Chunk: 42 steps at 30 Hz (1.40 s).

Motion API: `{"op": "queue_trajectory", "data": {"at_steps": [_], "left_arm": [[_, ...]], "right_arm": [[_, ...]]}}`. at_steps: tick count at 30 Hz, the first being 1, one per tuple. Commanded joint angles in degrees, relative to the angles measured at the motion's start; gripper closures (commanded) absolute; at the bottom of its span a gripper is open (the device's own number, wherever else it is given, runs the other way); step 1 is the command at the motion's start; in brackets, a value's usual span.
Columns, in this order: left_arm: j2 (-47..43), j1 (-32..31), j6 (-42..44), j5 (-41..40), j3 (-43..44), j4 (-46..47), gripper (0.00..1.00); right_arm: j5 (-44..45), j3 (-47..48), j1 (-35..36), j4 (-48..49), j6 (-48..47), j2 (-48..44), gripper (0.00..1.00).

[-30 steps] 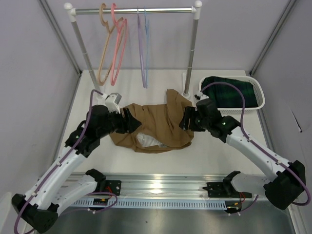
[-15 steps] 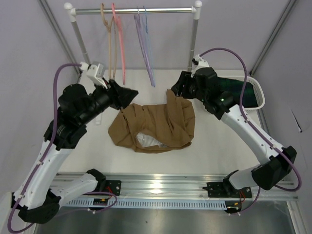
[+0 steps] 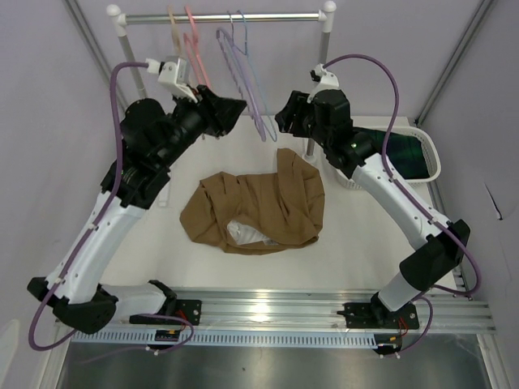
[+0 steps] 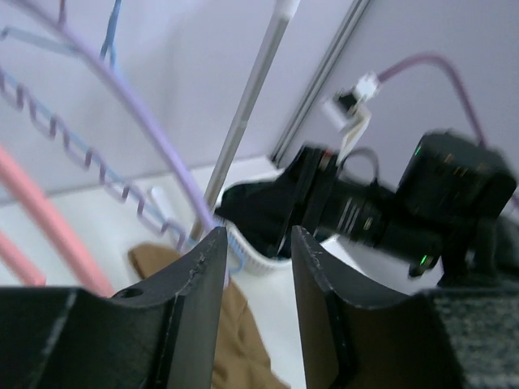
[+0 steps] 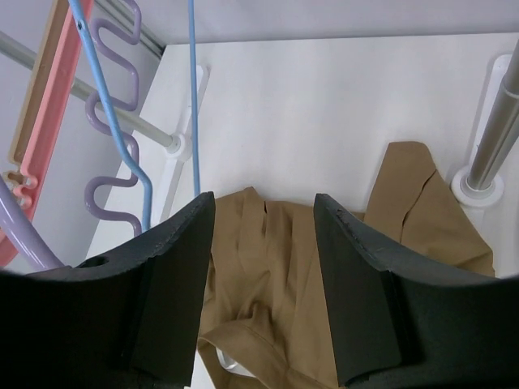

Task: Place the skirt on the hanger

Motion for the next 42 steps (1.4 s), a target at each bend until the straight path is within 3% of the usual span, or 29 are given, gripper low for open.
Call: {"op": "queue_trajectory", "data": {"at_steps": [1, 8, 10, 16, 24, 42], "left_arm": [[4.86, -0.95, 1.6, -0.1, 8.1, 8.38, 0.56], [16.9, -1.92, 0.72, -0.46, 13.91, 16.82, 0.51], [22.15, -2.01, 1.51, -1.33, 19.16, 16.49, 0.5], [33.08, -2.45, 3.8, -11.78, 36.74, 4.46, 0.52], [30.72, -2.27, 6.35, -22.24, 31.94, 1.72, 0.54], [26.76, -1.39, 8.63, -26.82, 27.71, -1.62, 0.56]], "right_arm": [[1.3, 0.46, 0.34, 2.88, 0.67, 1.08, 0.42], [0.86, -0.07, 0.43, 2.88, 2.34, 2.32, 0.42], [0.69, 0.02, 0.17, 2.79, 2.6, 2.76, 0.42], [-0.89, 2.48, -0.18, 1.74, 3.65, 5.13, 0.42], [-1.6, 1.6, -0.09, 2.0, 3.57, 5.75, 0.43], [-2.13, -1.47, -0.62, 3.75, 3.48, 4.43, 0.43]]}}
